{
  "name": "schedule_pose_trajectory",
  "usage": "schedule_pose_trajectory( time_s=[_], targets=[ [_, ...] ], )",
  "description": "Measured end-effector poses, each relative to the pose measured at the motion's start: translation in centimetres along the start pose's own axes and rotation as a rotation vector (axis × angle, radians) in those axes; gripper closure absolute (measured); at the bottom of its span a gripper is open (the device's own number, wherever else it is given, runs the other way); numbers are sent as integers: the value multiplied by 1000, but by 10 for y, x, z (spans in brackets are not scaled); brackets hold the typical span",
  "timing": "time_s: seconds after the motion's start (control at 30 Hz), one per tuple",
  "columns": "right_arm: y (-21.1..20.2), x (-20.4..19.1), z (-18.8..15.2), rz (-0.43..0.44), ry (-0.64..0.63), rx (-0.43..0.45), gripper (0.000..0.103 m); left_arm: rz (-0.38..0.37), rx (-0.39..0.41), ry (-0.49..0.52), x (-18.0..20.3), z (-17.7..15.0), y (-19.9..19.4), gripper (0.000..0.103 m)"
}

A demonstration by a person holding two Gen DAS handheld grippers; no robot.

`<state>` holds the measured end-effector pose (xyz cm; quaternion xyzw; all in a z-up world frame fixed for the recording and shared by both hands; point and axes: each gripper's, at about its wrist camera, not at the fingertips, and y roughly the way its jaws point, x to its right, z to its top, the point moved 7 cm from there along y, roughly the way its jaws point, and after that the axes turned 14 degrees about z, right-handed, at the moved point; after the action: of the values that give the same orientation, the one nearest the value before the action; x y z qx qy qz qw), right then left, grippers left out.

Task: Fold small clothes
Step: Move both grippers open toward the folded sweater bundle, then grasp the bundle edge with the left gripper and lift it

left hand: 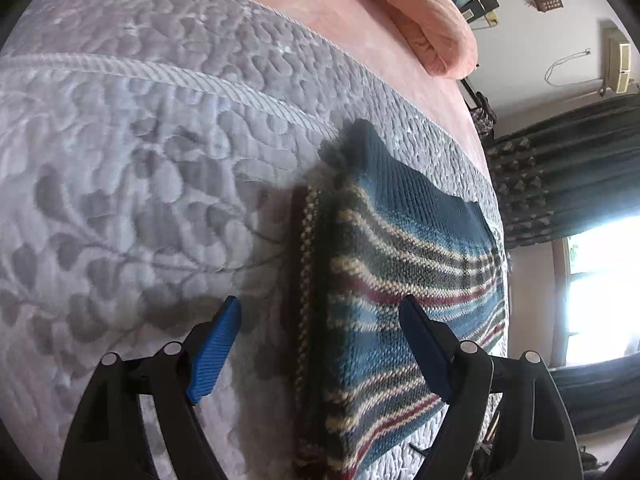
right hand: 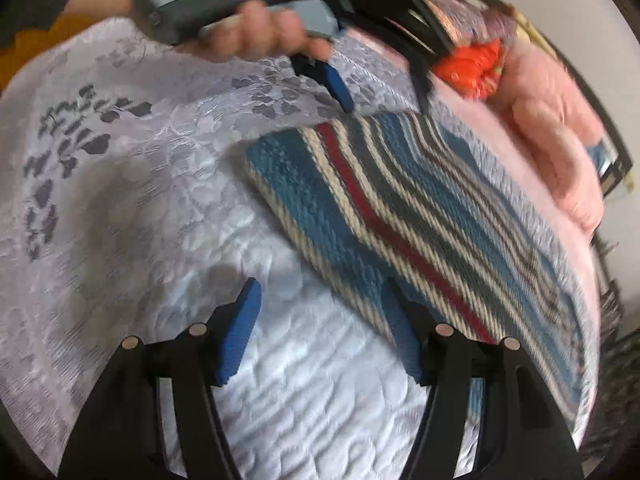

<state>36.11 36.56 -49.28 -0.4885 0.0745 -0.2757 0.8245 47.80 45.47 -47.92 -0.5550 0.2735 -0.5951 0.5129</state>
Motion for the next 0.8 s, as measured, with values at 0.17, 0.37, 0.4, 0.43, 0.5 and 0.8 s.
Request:
schedule_pose_trajectory(
  time_s=[0.17,0.37,0.4,0.43,0.5,0.8],
  targets=[
    [24,-1,19,-93,-64,1,40,-19,-20,-3,9,11,15,22],
    [33,-1,40,-185,-83,38,40,-42,-38,4,16,19,28,22],
    [35,-1,42,-193,-81,40,40,-50,-37,-2,17,20,28,22],
    [37,0,45,-200,-73,46,40,-62,-37,-9,18,21,29,22],
    [39,4,49,-211,-54,63,43,-95,-47,4,25,20,29,23],
    [33,12,49,-185,24,107,72,-25,-56,1,22,30,40,57]
  ],
)
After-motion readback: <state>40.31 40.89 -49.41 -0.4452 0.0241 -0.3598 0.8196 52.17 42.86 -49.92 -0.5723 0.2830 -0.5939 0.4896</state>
